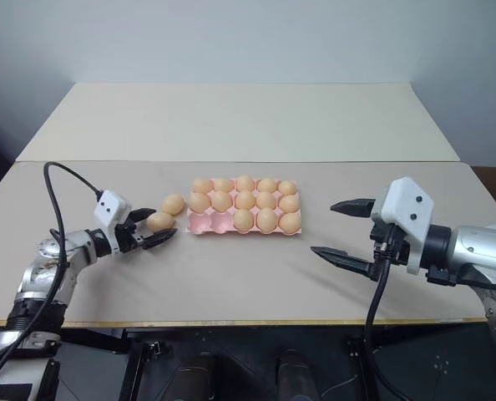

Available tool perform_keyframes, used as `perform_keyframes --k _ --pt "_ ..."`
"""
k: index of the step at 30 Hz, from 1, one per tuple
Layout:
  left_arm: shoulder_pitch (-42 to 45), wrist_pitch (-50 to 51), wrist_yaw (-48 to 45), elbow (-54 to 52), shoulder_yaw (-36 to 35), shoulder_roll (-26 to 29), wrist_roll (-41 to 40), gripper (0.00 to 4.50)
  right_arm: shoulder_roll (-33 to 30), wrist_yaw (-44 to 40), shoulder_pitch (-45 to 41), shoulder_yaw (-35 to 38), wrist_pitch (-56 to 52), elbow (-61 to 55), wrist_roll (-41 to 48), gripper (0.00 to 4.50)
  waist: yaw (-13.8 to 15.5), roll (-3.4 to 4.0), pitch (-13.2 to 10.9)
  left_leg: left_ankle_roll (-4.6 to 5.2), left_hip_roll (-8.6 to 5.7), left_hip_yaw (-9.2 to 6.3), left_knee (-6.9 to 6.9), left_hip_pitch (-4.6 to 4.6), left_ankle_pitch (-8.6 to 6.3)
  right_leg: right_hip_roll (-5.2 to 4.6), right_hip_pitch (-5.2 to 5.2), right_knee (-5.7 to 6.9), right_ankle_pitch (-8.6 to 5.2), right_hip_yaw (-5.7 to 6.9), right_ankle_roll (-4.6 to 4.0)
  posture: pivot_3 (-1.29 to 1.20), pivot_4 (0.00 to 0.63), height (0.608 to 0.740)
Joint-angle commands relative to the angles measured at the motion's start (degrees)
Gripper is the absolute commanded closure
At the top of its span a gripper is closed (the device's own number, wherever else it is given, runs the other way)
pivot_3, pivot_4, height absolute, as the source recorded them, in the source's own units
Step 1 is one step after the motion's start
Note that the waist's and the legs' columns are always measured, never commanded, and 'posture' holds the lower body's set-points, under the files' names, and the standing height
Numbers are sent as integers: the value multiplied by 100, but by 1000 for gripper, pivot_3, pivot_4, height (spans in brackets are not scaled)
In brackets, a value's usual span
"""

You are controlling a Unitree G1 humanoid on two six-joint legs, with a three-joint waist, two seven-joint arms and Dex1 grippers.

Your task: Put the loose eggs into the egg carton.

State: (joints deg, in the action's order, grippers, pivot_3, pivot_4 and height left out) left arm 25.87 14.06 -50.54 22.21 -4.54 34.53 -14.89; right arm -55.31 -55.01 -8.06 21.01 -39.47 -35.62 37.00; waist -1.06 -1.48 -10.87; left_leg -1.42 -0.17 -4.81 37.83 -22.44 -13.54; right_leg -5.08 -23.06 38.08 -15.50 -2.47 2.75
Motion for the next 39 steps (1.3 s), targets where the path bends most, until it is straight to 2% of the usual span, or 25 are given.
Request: perform_keyframes --k 1,3,5,6,11,17,21,24,30,36,39 --pt "139 -145 -31 135 -6 49 87 368 -141 68 -43 241 -51 -191 177 0 -1 0 0 0 0 0 0 0 0 0 0 0 0 0 0 0 150 740" --pt "120 -177 -80 143 -8 47 87 814 -159 90 -1 248 -56 -189 197 0 -2 -1 0 0 0 0 0 1 0 0 0 0 0 0 0 0 150 740" --pt "80 -124 -108 61 -84 101 41 1550 -179 115 -3 227 -64 -176 196 0 1 -1 0 0 0 0 0 1 0 0 0 0 0 0 0 0 150 740" --pt "1 -126 -145 -32 -118 177 40 1769 -177 127 -9 239 -93 -175 243 0 -2 -1 0 0 0 0 0 0 0 0 0 0 0 0 0 0 150 740" --pt "-436 -114 -212 -544 -372 520 -33 1769 -209 146 0 238 -102 -143 293 0 -38 -1 1 0 2 0 -1 2 0 1 -1 0 0 -2 0 0 150 740" --pt "-934 353 -992 -1931 -823 1125 -879 1769 -222 174 -5 232 -82 -115 364 0 4 -2 0 0 3 0 -1 0 0 0 -1 -1 0 -2 0 0 150 740" --pt "-521 803 -797 -2689 -494 717 -1281 1769 -189 266 -110 92 -34 -95 304 0 90 -3 1 0 -4 0 2 3 0 -8 8 -5 0 1 4 0 150 740" --pt "-69 736 -760 -2517 -67 315 -1111 1769 -194 325 -177 44 -22 -91 289 0 86 -6 3 0 -6 1 4 4 0 -8 15 -10 1 2 7 0 150 740" --pt "847 344 -889 -1446 755 -349 -550 1769 -189 486 -295 16 -96 -82 293 0 2 -8 4 0 -3 1 4 0 0 0 6 -5 2 -1 6 0 150 740" --pt "1322 -73 -1069 -543 1157 -513 -30 1769 -199 646 -216 120 -208 -212 374 0 -4 -8 4 1 -4 1 4 -1 0 0 5 -5 2 -2 6 0 150 740" --pt "1417 30 -1424 -468 1135 -494 -196 1247 -181 730 -166 182 -283 -285 399 0 3 -8 4 1 -4 1 4 -3 0 0 3 -5 2 -2 6 0 150 740"
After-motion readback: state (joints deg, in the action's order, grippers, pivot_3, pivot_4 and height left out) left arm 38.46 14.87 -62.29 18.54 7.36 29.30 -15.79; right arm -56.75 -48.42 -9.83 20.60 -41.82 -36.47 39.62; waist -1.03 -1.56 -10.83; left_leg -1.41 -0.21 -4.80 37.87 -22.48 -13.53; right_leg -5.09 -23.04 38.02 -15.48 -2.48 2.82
